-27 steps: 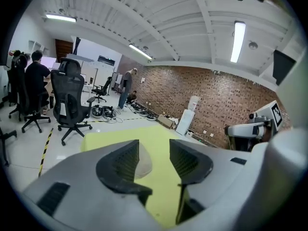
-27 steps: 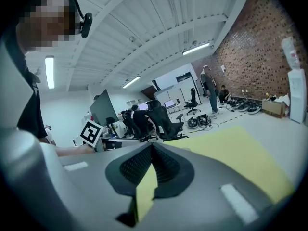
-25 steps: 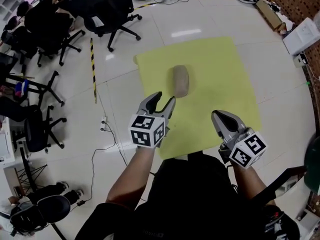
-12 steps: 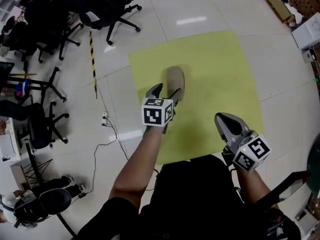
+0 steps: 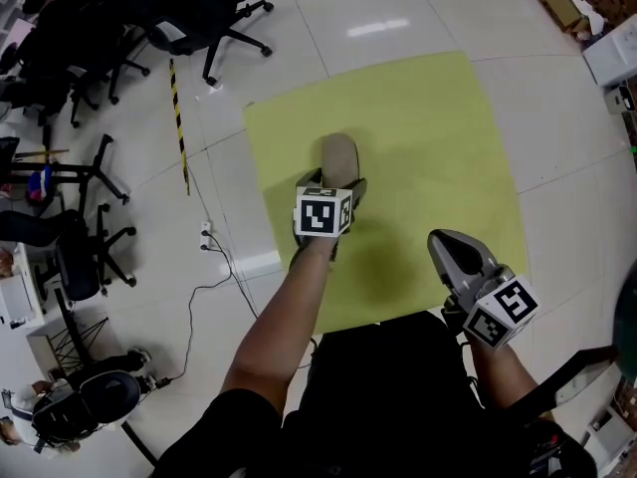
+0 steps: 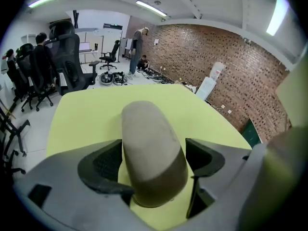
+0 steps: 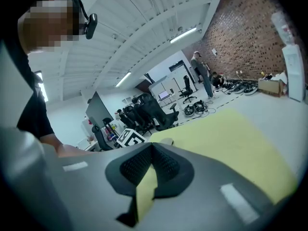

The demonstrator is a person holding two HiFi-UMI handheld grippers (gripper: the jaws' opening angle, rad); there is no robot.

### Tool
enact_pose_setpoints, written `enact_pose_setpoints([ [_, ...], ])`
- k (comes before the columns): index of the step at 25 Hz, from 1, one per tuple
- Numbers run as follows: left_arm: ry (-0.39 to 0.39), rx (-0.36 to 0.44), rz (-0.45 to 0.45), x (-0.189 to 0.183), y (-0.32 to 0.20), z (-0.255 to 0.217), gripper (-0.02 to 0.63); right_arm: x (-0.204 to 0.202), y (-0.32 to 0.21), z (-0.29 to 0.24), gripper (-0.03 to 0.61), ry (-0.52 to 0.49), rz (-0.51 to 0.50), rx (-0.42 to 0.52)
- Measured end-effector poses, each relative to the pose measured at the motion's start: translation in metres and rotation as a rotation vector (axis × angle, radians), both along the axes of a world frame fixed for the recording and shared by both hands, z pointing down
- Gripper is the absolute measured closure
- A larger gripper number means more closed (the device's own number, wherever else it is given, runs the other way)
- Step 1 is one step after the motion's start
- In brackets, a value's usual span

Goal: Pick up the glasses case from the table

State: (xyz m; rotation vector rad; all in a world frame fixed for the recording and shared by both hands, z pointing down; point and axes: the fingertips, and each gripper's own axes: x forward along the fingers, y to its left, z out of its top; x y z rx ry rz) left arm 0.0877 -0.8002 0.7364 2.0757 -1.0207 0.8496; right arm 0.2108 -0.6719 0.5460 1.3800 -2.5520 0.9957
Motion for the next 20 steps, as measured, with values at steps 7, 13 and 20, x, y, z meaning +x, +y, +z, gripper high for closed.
enact_pose_setpoints([
  [7,-0.013,0.011,-0.021,-0.001,-0.003,0.005,0.211,0.005,0.0,0.003,0.577,0.0,0.022,-0.01],
  [13,0.074,-0.004,-0.026,0.002,0.003,-0.013,0.229,0.0,0.004,-0.006,0.577,0.006,0.027,0.0],
  [20,0.182,0.035,-0.021,-0.014,0.023,-0.053,0.233,-0.029,0.016,-0.023,0.577,0.016,0.015,0.035],
])
